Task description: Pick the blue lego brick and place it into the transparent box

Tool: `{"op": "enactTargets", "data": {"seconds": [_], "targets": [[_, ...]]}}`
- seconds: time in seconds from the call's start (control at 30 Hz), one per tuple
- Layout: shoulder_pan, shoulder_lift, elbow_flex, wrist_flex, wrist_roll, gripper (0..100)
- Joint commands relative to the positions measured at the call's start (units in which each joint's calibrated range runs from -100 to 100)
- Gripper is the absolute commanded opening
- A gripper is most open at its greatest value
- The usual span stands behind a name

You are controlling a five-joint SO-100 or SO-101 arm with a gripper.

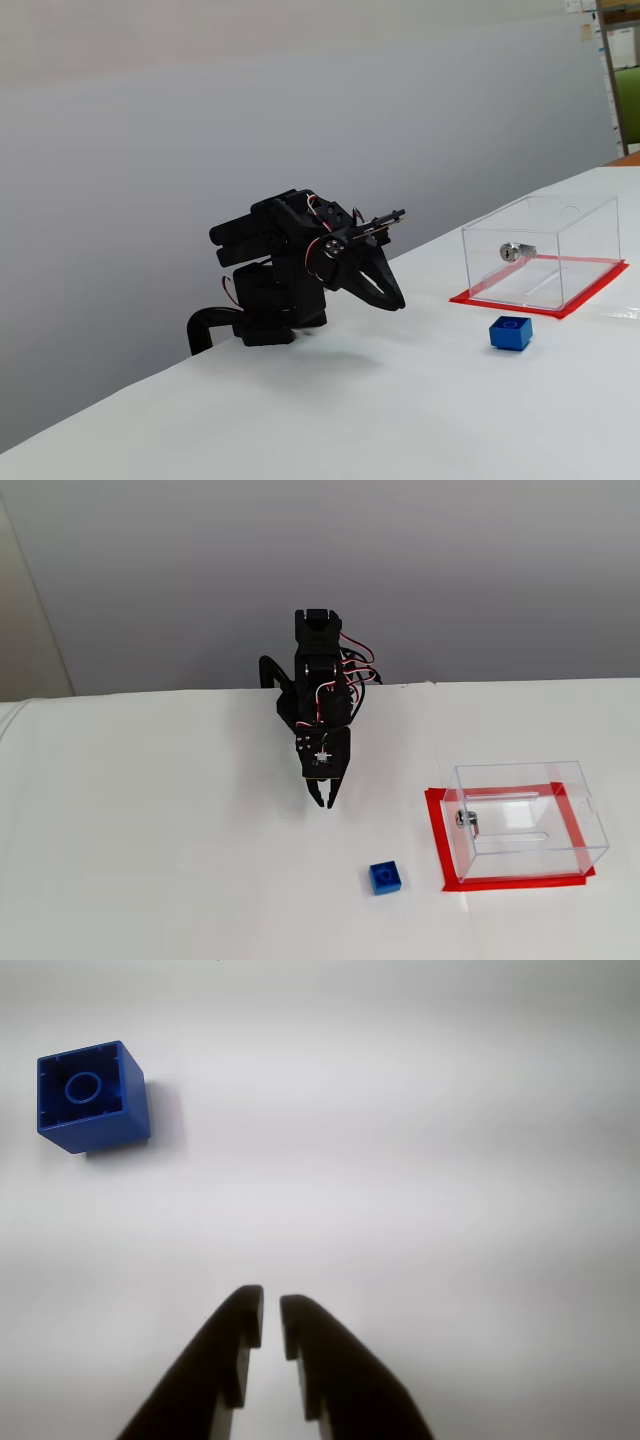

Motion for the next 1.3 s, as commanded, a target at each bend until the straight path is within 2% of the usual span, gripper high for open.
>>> {"op": "enactTargets", "data": {"seconds": [0.0,1.27], "targets": [[0.4,-0.9,0.8,-0.1,-0.5,2],[-0.3,-0.9,0.8,-0.1,-0.5,2]]}}
